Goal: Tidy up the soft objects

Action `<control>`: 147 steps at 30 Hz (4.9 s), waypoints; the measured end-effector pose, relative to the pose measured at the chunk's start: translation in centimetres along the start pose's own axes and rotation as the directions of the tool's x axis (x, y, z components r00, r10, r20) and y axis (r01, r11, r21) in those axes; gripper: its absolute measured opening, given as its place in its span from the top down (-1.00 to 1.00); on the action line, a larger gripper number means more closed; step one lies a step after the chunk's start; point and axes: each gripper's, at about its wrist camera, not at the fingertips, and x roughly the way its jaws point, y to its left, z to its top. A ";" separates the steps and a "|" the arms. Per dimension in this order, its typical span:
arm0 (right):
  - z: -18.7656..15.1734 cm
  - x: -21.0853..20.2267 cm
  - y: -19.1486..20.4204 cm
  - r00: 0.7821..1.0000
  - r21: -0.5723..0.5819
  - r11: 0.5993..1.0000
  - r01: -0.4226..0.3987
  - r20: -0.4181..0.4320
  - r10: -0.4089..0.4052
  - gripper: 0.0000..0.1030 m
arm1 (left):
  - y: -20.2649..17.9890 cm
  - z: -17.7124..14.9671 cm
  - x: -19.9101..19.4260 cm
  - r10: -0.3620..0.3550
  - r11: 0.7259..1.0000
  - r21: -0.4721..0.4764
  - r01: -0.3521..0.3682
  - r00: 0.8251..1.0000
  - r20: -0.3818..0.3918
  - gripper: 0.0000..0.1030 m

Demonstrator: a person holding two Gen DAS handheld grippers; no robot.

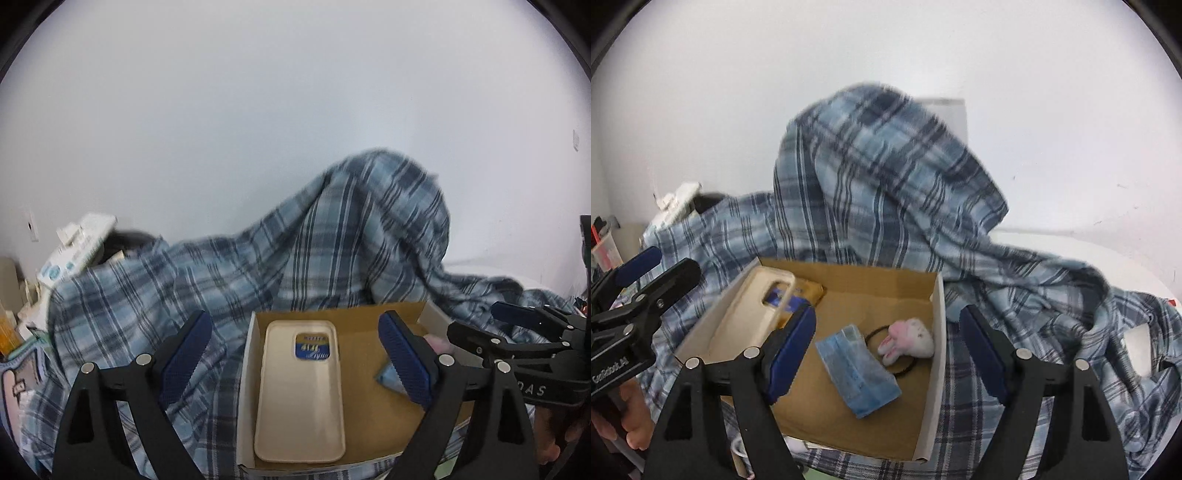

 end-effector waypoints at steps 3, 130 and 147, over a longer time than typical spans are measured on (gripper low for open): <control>1.1 -2.7 -0.2 0.996 0.000 1.000 0.030 0.084 -0.030 -0.54 | -0.3 1.3 -2.2 -0.009 1.000 0.009 0.009 0.999 0.048 -0.81; -9.2 -4.5 0.9 0.916 0.078 0.997 -0.011 -0.398 0.041 0.31 | 2.6 -8.1 -10.7 0.034 0.995 -0.097 -0.035 0.999 -0.011 -1.00; -9.6 -5.2 0.8 0.945 -0.007 1.000 -0.012 -0.326 0.009 0.66 | 2.1 -8.3 -10.6 0.020 0.997 -0.068 -0.021 1.000 -0.007 -1.00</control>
